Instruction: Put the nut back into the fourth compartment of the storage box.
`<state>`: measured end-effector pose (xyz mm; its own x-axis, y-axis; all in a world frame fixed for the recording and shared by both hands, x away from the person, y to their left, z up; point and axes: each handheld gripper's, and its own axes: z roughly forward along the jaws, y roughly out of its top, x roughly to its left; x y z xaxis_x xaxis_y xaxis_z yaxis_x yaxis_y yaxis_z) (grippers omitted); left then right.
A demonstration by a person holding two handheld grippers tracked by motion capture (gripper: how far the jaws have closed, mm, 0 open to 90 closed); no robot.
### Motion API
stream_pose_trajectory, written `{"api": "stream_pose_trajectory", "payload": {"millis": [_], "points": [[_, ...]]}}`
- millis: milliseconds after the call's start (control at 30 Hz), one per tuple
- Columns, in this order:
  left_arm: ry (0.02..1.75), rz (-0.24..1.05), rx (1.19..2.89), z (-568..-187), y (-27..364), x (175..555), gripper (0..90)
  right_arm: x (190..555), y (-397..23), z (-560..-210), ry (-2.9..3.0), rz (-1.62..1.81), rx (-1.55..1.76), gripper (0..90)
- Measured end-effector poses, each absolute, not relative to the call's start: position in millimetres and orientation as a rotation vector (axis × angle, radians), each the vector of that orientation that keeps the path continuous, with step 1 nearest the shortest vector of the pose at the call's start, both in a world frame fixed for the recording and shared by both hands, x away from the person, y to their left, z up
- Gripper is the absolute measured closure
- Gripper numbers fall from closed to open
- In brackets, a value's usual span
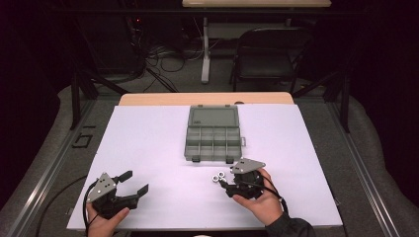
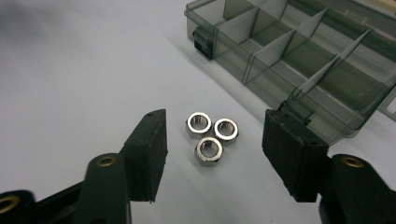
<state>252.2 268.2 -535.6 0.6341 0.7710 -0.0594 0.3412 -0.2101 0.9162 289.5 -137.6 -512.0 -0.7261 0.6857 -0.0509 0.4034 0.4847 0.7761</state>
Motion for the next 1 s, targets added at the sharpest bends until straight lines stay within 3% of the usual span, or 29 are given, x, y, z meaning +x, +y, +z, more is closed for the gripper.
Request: {"api": "stream_pose_trajectory", "payload": {"millis": [133,533,1000], "points": [[0.895,0.511,1.805,-535,268,253,21.8,298,-140,-523,2.367,1.101,0.961,50.8],[0.895,0.502,1.806,-536,270,254,23.0,307,-131,-541,2.383,1.102,0.987,62.8],[0.885,0.5,1.82,-536,269,254,23.7,308,-127,-553,2.411,1.08,1.031,62.7]]}}
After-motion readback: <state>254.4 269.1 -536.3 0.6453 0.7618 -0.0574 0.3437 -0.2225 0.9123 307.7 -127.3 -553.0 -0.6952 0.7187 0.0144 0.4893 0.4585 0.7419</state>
